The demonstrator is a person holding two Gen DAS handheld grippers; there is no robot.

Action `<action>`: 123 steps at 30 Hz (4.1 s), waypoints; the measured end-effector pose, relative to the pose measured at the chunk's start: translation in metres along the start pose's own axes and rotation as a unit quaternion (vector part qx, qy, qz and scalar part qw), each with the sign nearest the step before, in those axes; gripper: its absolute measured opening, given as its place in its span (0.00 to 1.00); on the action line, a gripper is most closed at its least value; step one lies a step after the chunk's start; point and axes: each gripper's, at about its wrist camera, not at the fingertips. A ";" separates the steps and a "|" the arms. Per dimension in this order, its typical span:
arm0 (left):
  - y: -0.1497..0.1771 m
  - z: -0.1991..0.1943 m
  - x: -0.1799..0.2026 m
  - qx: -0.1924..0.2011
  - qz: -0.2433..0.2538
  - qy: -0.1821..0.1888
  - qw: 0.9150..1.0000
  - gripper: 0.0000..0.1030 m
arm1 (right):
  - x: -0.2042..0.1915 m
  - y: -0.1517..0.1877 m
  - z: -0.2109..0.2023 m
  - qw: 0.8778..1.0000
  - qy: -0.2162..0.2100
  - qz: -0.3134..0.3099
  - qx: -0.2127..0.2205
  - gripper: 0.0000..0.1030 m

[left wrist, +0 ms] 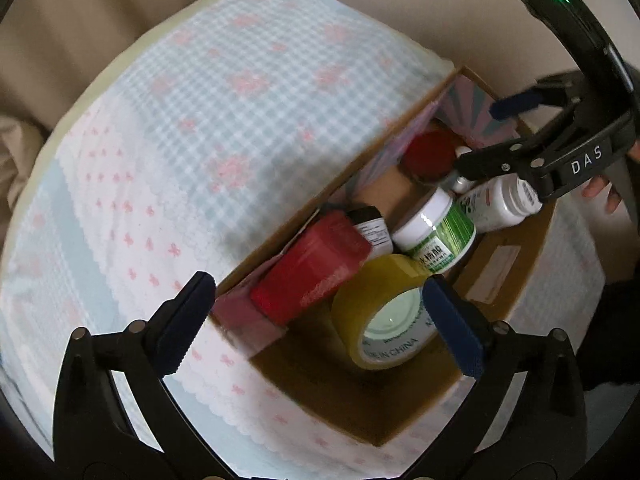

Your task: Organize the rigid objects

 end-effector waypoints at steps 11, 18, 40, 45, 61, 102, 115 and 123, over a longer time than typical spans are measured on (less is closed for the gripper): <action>0.021 -0.015 -0.013 -0.002 -0.039 0.005 0.999 1.00 | -0.017 0.011 -0.024 0.999 0.024 0.000 0.039 1.00; 0.027 -0.046 -0.016 0.025 -0.058 0.006 0.998 1.00 | -0.031 0.025 -0.041 0.998 0.033 0.001 0.051 1.00; 0.141 -0.300 -0.080 0.180 -0.213 -0.102 0.955 1.00 | -0.217 0.085 -0.199 0.981 0.044 -0.069 0.178 1.00; 0.196 -0.364 -0.094 0.221 -0.271 -0.163 0.923 1.00 | -0.285 0.117 -0.234 0.969 0.049 -0.104 0.220 1.00; 0.299 -0.426 -0.092 0.268 -0.357 -0.209 0.870 1.00 | -0.368 0.204 -0.254 0.941 0.067 -0.125 0.308 1.00; 0.287 -0.415 -0.083 0.263 -0.352 -0.224 0.870 1.00 | -0.372 0.202 -0.249 0.939 0.080 -0.113 0.316 1.00; 0.284 -0.415 -0.081 0.263 -0.355 -0.233 0.866 1.00 | -0.373 0.201 -0.250 0.938 0.080 -0.114 0.317 1.00; 0.284 -0.414 -0.079 0.265 -0.363 -0.238 0.861 1.00 | -0.372 0.200 -0.250 0.938 0.079 -0.114 0.316 1.00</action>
Point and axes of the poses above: each gripper's, at about its wrist camera, not at the fingertips, and z roughly the way its jaws point, x to its right, y to its underside, and after that the axes turned 10 degrees about -y, right-handed
